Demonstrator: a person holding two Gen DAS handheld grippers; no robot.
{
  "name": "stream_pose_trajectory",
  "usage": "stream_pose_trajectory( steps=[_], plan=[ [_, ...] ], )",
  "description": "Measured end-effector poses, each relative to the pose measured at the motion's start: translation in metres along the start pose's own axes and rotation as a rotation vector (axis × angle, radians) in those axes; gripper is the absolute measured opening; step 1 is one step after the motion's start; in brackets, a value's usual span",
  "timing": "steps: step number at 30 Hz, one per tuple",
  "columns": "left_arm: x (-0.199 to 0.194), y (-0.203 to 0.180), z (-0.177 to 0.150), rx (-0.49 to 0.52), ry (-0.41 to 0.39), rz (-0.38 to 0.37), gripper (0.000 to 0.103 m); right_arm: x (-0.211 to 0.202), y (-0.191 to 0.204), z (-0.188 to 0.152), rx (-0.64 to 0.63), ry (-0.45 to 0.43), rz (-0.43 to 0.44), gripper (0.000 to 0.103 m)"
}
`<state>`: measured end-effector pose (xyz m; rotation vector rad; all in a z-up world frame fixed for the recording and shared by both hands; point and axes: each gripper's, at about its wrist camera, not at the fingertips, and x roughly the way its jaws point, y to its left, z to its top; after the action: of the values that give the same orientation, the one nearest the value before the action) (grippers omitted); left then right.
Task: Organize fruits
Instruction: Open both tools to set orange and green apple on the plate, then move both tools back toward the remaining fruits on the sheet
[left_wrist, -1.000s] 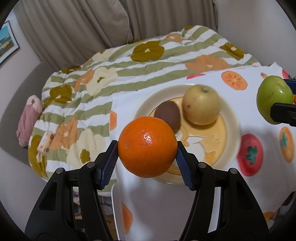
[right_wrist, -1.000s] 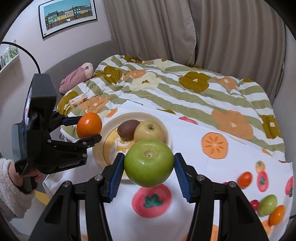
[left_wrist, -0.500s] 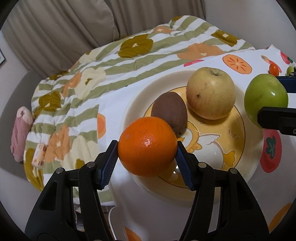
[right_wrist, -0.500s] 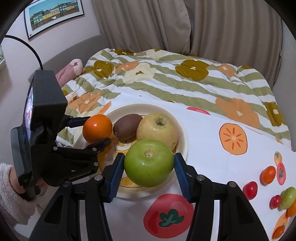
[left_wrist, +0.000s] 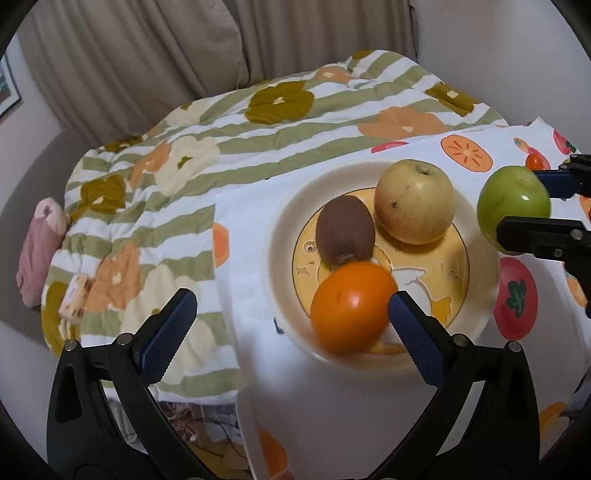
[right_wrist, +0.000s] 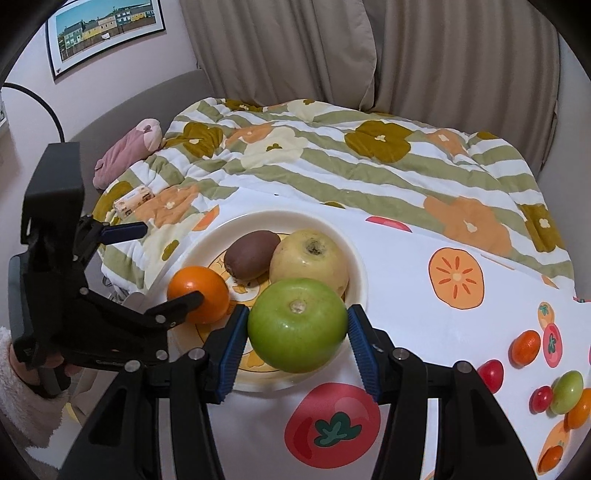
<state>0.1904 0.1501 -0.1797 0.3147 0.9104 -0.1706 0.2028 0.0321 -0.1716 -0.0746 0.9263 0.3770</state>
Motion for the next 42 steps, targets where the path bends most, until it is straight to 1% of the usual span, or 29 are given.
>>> stream_pose_trajectory(
  steps=[4, 7, 11, 14, 17, 23, 25, 26, 27, 28, 29, 30, 35, 42],
  plan=[
    [-0.008, 0.007, -0.009, -0.043, 0.013, -0.006, 0.103, 0.002, 0.003, -0.001, -0.005, 0.009, 0.019, 0.05],
    [-0.008, 0.01, -0.019, -0.076, 0.04, -0.006, 0.103, 0.008, 0.005, -0.002, -0.007, 0.02, 0.036, 0.05],
    [-0.004, 0.013, -0.034, -0.101, 0.08, 0.006, 0.103, 0.023, 0.01, -0.008, -0.039, 0.034, 0.055, 0.05],
    [-0.005, 0.015, -0.041, -0.113, 0.092, 0.015, 0.103, 0.034, 0.011, -0.011, -0.045, 0.047, 0.073, 0.05],
    [-0.005, 0.018, -0.046, -0.13, 0.103, 0.017, 0.103, 0.039, 0.012, -0.012, -0.051, 0.04, 0.084, 0.05],
    [-0.001, 0.017, -0.047, -0.148, 0.106, 0.018, 0.103, 0.046, 0.015, -0.015, -0.066, 0.052, 0.07, 0.05],
    [-0.001, 0.018, -0.047, -0.145, 0.106, 0.019, 0.103, 0.047, 0.014, -0.015, -0.063, 0.067, 0.077, 0.051],
    [-0.001, 0.018, -0.047, -0.145, 0.103, 0.018, 0.103, 0.046, 0.013, -0.015, -0.058, 0.064, 0.08, 0.053],
    [-0.001, 0.018, -0.047, -0.143, 0.1, 0.019, 0.103, 0.044, 0.012, -0.015, -0.055, 0.054, 0.083, 0.067],
    [-0.002, 0.018, -0.047, -0.144, 0.098, 0.019, 0.103, 0.043, 0.013, -0.014, -0.055, 0.049, 0.087, 0.091],
    [-0.002, 0.018, -0.047, -0.145, 0.097, 0.019, 0.103, 0.042, 0.012, -0.014, -0.056, 0.046, 0.092, 0.101],
    [-0.003, 0.019, -0.047, -0.145, 0.097, 0.021, 0.103, 0.039, 0.012, -0.014, -0.06, 0.037, 0.098, 0.103],
    [-0.011, 0.016, -0.046, -0.155, 0.095, 0.037, 0.103, 0.029, 0.009, -0.016, -0.062, 0.008, 0.096, 0.103],
    [-0.032, 0.01, -0.039, -0.16, 0.079, 0.066, 0.103, 0.008, 0.004, -0.012, -0.067, 0.014, 0.103, 0.103]
  ],
)
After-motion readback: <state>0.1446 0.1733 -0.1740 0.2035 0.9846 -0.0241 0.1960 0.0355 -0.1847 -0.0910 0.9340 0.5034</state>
